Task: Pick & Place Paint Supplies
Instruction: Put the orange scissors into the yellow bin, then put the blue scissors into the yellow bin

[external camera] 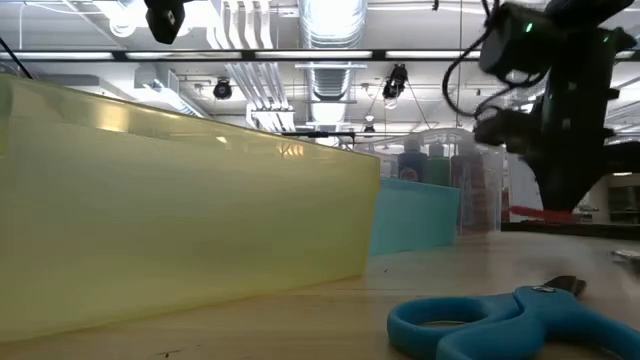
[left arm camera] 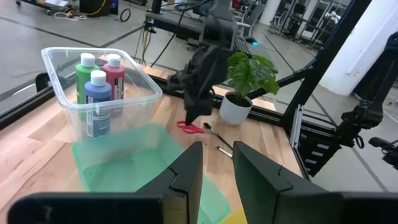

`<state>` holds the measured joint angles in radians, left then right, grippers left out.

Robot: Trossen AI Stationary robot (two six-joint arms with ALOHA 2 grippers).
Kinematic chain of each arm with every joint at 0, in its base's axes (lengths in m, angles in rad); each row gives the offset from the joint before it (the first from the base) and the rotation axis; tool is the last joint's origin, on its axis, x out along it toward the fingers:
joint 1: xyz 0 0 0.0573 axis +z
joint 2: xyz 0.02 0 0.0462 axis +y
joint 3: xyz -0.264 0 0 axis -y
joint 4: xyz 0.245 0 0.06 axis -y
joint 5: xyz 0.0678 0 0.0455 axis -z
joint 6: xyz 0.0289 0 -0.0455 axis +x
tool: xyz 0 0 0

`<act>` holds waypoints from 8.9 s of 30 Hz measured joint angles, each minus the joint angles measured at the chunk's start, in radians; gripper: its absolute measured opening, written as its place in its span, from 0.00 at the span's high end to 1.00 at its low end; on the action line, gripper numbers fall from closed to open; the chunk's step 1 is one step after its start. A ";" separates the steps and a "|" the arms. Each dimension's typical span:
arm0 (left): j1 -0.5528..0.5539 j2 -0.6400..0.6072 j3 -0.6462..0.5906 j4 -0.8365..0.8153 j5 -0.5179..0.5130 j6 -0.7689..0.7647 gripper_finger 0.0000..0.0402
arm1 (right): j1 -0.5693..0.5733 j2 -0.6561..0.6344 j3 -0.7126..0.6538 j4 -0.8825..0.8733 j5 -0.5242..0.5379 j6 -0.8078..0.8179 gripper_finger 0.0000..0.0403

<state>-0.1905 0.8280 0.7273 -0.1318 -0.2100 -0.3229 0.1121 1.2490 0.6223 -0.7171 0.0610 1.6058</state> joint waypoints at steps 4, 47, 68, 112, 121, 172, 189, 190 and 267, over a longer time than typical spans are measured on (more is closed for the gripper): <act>0.000 0.000 0.000 0.000 0.000 -0.002 0.76 | 0.067 -0.024 0.042 -0.005 0.022 0.026 0.98; -0.002 -0.002 0.000 -0.091 0.023 -0.094 0.75 | 0.102 0.844 1.045 0.369 -0.069 -0.701 0.98; -0.011 -0.002 0.000 -0.101 0.051 -0.102 0.75 | 0.094 0.800 1.053 0.282 -0.058 -0.773 0.65; -0.011 -0.002 0.000 -0.113 0.087 -0.102 0.76 | 0.461 0.617 0.872 0.074 -0.038 -1.669 0.64; -0.011 -0.001 0.000 -0.113 0.081 -0.158 0.76 | 0.481 0.617 0.747 0.266 -0.039 -1.704 0.64; -0.011 0.008 -0.013 -0.136 0.079 -0.184 0.76 | 0.529 0.840 0.804 0.389 -0.081 -1.732 0.64; -0.011 0.008 -0.013 -0.136 0.079 -0.184 0.75 | 0.524 0.840 0.718 0.413 -0.118 -1.691 0.65; -0.011 0.008 -0.013 -0.136 0.079 -0.184 0.75 | 0.524 0.839 0.713 0.416 -0.118 -1.682 0.66; -0.012 0.007 -0.013 -0.182 0.079 -0.235 0.76 | 0.199 0.864 0.893 0.752 -0.099 -1.424 0.98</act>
<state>-0.2024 0.8352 0.7141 -0.3135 -0.1307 -0.5579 0.3115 2.1128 1.5158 0.0353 -0.0378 0.1822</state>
